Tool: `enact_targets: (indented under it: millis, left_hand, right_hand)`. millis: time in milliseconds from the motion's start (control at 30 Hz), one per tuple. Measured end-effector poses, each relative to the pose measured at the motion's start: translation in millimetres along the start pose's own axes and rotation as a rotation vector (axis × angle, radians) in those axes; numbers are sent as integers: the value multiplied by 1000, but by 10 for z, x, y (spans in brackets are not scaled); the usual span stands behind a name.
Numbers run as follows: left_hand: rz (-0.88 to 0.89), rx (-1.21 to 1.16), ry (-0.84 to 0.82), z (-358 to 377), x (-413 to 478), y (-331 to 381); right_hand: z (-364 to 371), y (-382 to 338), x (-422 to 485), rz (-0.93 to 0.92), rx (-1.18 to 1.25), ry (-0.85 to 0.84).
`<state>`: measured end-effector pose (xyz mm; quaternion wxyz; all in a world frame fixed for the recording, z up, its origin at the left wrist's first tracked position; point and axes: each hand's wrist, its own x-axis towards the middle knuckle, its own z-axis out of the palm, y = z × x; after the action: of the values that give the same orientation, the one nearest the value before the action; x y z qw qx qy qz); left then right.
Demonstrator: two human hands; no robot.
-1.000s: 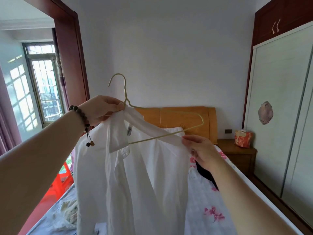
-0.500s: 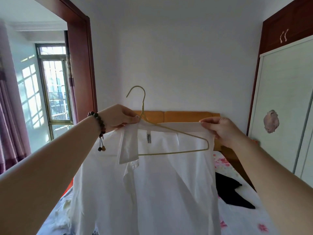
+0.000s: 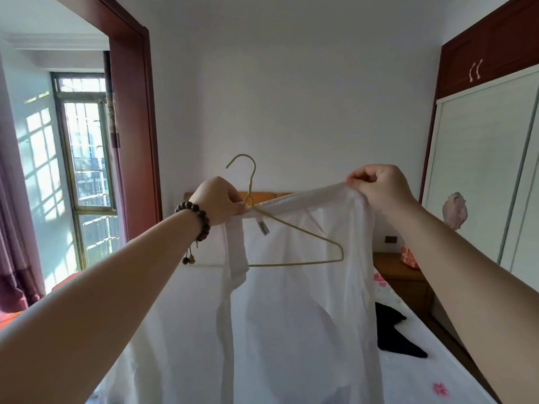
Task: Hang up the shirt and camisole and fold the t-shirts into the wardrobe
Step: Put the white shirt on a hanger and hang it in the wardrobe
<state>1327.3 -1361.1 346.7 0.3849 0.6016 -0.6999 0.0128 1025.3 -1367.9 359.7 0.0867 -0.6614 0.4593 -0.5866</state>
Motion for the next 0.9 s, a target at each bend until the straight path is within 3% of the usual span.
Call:
enact_targets:
  millis: [167,367,500,700,900]
  left_hand:
    - [-8,88,147,66,-53,150]
    - [-52,-180,299,63,-12,173]
    - [-40,-284,346,127,-25,264]
    - [11,-389,308,278,-101,435]
    - [67,-501,191,254,-140,387]
  right_hand:
    - [5,-149,-176,33,81,40]
    - [232,-126,-626,102,245,-72]
    - [541,-35,-917,122,159,-127]
    - [922,-60,-1116,68,72,-74]
    - [709,-48,-950,-96,-63,11]
